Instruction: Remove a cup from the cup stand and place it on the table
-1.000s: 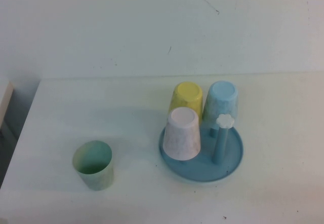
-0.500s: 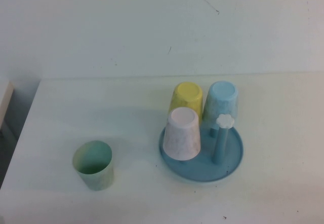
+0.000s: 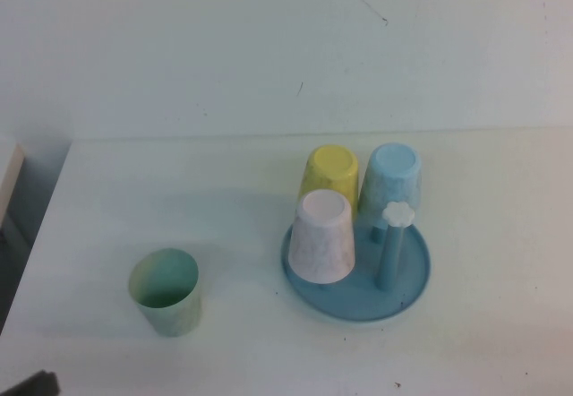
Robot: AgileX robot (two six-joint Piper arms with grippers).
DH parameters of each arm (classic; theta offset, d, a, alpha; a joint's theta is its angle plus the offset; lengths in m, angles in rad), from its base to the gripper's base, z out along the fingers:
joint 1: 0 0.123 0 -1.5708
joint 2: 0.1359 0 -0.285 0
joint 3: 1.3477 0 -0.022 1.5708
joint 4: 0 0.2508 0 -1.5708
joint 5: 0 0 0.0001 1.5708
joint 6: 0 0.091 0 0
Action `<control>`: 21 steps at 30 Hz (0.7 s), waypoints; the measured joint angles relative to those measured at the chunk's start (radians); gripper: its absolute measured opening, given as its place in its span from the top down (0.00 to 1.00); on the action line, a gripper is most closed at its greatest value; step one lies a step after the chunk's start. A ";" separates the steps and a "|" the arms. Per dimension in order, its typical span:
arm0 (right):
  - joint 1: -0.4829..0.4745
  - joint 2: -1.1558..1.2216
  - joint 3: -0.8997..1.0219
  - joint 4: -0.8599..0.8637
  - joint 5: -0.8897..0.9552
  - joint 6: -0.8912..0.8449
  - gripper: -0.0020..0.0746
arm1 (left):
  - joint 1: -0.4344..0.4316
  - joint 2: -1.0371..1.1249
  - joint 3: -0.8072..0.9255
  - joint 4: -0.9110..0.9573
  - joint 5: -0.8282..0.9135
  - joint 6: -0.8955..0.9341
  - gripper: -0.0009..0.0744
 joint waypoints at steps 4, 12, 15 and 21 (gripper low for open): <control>0.000 0.000 0.000 0.000 0.000 0.000 0.98 | 0.176 -0.089 0.072 0.046 -0.073 -0.085 0.99; 0.000 0.000 0.000 0.000 0.000 0.000 0.98 | 0.334 -0.216 0.162 0.190 -0.071 -0.104 0.99; 0.000 0.000 0.000 0.000 0.000 0.000 0.98 | 0.329 -0.216 0.164 0.249 -0.058 -0.104 0.99; 0.000 0.000 0.000 0.000 0.000 0.000 0.98 | 0.299 -0.216 0.164 0.210 -0.035 -0.104 0.99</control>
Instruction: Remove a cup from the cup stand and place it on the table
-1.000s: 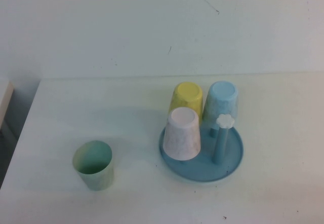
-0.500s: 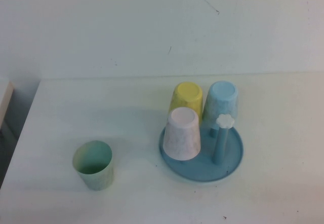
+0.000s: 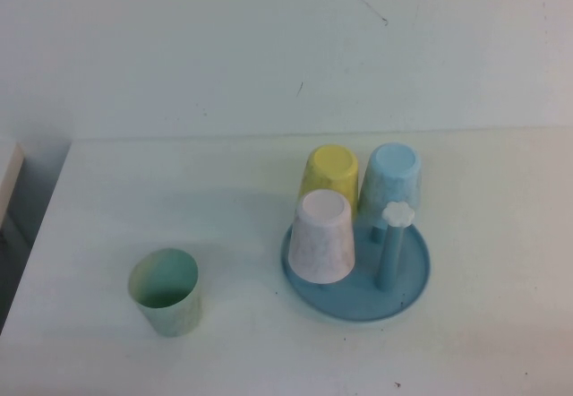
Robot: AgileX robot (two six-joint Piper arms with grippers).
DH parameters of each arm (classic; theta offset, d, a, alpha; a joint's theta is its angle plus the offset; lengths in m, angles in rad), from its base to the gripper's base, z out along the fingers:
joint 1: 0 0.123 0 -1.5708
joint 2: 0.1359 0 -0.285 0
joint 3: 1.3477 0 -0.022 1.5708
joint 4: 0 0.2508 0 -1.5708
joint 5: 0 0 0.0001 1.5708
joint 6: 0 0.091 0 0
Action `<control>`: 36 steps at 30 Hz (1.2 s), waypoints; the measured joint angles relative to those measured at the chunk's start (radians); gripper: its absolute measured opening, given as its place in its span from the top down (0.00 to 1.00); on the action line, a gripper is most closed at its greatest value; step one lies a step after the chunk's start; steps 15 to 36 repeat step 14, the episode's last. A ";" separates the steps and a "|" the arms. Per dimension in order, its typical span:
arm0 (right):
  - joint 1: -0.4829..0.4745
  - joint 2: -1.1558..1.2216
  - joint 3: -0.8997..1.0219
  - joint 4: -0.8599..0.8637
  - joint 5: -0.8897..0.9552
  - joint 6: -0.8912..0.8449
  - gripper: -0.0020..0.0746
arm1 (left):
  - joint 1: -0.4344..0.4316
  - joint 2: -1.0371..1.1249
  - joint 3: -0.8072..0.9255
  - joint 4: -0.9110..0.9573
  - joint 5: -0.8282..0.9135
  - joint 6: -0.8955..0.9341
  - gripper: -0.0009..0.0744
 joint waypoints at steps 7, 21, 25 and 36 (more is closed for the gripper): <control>0.000 0.000 0.000 0.000 0.000 -0.003 0.98 | -0.102 0.000 0.000 0.039 0.002 0.000 0.99; 0.000 0.000 0.000 0.000 0.000 -0.003 0.98 | -0.065 0.000 -0.002 0.091 0.002 0.000 0.99; 0.000 0.000 0.000 0.000 0.000 -0.003 0.98 | -0.065 0.000 -0.002 0.091 0.002 0.000 0.99; 0.000 0.000 0.000 0.000 0.000 -0.003 0.98 | -0.065 0.000 -0.002 0.091 0.002 0.000 0.99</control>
